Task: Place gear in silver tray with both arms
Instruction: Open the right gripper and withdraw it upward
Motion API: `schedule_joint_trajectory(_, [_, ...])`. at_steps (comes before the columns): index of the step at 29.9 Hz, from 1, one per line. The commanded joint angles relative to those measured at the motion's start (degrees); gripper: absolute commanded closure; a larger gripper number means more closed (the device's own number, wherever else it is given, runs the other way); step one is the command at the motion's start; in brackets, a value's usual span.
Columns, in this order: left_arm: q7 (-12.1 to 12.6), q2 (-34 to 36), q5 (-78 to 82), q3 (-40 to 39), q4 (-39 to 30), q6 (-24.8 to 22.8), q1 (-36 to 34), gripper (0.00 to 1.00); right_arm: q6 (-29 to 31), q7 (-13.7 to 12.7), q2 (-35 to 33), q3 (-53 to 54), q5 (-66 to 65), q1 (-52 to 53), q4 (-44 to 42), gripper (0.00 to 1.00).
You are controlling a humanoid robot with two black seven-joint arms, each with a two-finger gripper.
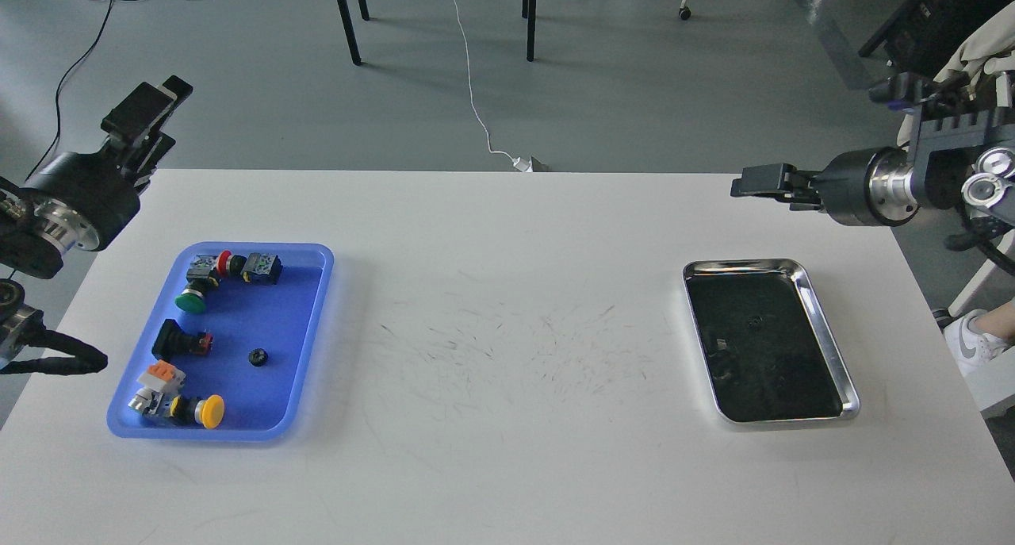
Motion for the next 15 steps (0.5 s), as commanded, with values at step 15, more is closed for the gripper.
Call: schedule_joint_trajectory(15, [-0.5,10.0,27.0,8.3,-13.2,-6.4,0.7,0.02,0.0,14.2,-1.8,12.5,72.9,-24.8,-15.3,0.06])
